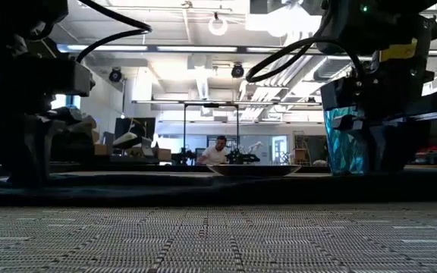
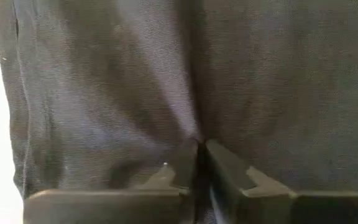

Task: Set table place
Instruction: Fold the black table napkin on the gray tablemat

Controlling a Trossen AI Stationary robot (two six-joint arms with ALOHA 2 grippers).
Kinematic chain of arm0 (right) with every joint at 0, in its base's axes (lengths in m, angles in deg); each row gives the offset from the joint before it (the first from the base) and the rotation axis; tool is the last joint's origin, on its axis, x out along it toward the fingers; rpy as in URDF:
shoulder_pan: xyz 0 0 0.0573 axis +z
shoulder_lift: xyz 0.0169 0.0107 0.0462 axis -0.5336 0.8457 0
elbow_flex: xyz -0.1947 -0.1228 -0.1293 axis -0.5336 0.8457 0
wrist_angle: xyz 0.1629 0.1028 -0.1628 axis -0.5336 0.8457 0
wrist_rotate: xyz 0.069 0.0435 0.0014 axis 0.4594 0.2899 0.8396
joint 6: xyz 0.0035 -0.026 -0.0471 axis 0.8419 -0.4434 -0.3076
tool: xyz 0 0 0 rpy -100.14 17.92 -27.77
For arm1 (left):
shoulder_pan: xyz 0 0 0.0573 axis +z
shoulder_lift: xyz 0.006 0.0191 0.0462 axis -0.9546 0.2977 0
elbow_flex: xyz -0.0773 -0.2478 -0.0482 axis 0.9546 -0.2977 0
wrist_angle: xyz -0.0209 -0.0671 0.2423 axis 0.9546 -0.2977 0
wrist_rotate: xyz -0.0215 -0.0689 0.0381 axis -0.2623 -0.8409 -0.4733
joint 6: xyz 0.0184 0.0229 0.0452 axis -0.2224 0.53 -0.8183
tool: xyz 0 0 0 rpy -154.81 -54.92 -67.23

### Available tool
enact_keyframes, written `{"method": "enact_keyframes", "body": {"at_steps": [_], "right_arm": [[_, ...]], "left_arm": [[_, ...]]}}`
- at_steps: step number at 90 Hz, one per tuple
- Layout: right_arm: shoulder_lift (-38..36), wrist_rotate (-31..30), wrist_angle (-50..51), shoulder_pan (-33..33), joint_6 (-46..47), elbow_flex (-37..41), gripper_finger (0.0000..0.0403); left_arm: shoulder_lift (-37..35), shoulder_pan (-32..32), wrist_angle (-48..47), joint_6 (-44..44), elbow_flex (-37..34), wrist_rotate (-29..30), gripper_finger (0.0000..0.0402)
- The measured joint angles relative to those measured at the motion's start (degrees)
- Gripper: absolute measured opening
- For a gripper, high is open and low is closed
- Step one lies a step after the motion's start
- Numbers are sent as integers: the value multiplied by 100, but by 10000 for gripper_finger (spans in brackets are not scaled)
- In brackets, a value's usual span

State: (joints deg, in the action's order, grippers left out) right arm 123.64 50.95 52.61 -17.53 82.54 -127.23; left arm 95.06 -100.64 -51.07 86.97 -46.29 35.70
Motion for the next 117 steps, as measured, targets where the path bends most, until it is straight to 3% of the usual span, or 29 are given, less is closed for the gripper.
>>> {"method": "enact_keyframes", "body": {"at_steps": [27,75,117], "right_arm": [[-228,-399,296,142,155,-144,0],[-1332,-441,974,492,748,-270,0],[-2457,-640,1073,488,898,-284,0]], "left_arm": [[10,-48,-198,58,129,229,0],[-80,-299,-2176,103,1528,690,0],[-865,-199,-2668,59,1976,936,0]]}}
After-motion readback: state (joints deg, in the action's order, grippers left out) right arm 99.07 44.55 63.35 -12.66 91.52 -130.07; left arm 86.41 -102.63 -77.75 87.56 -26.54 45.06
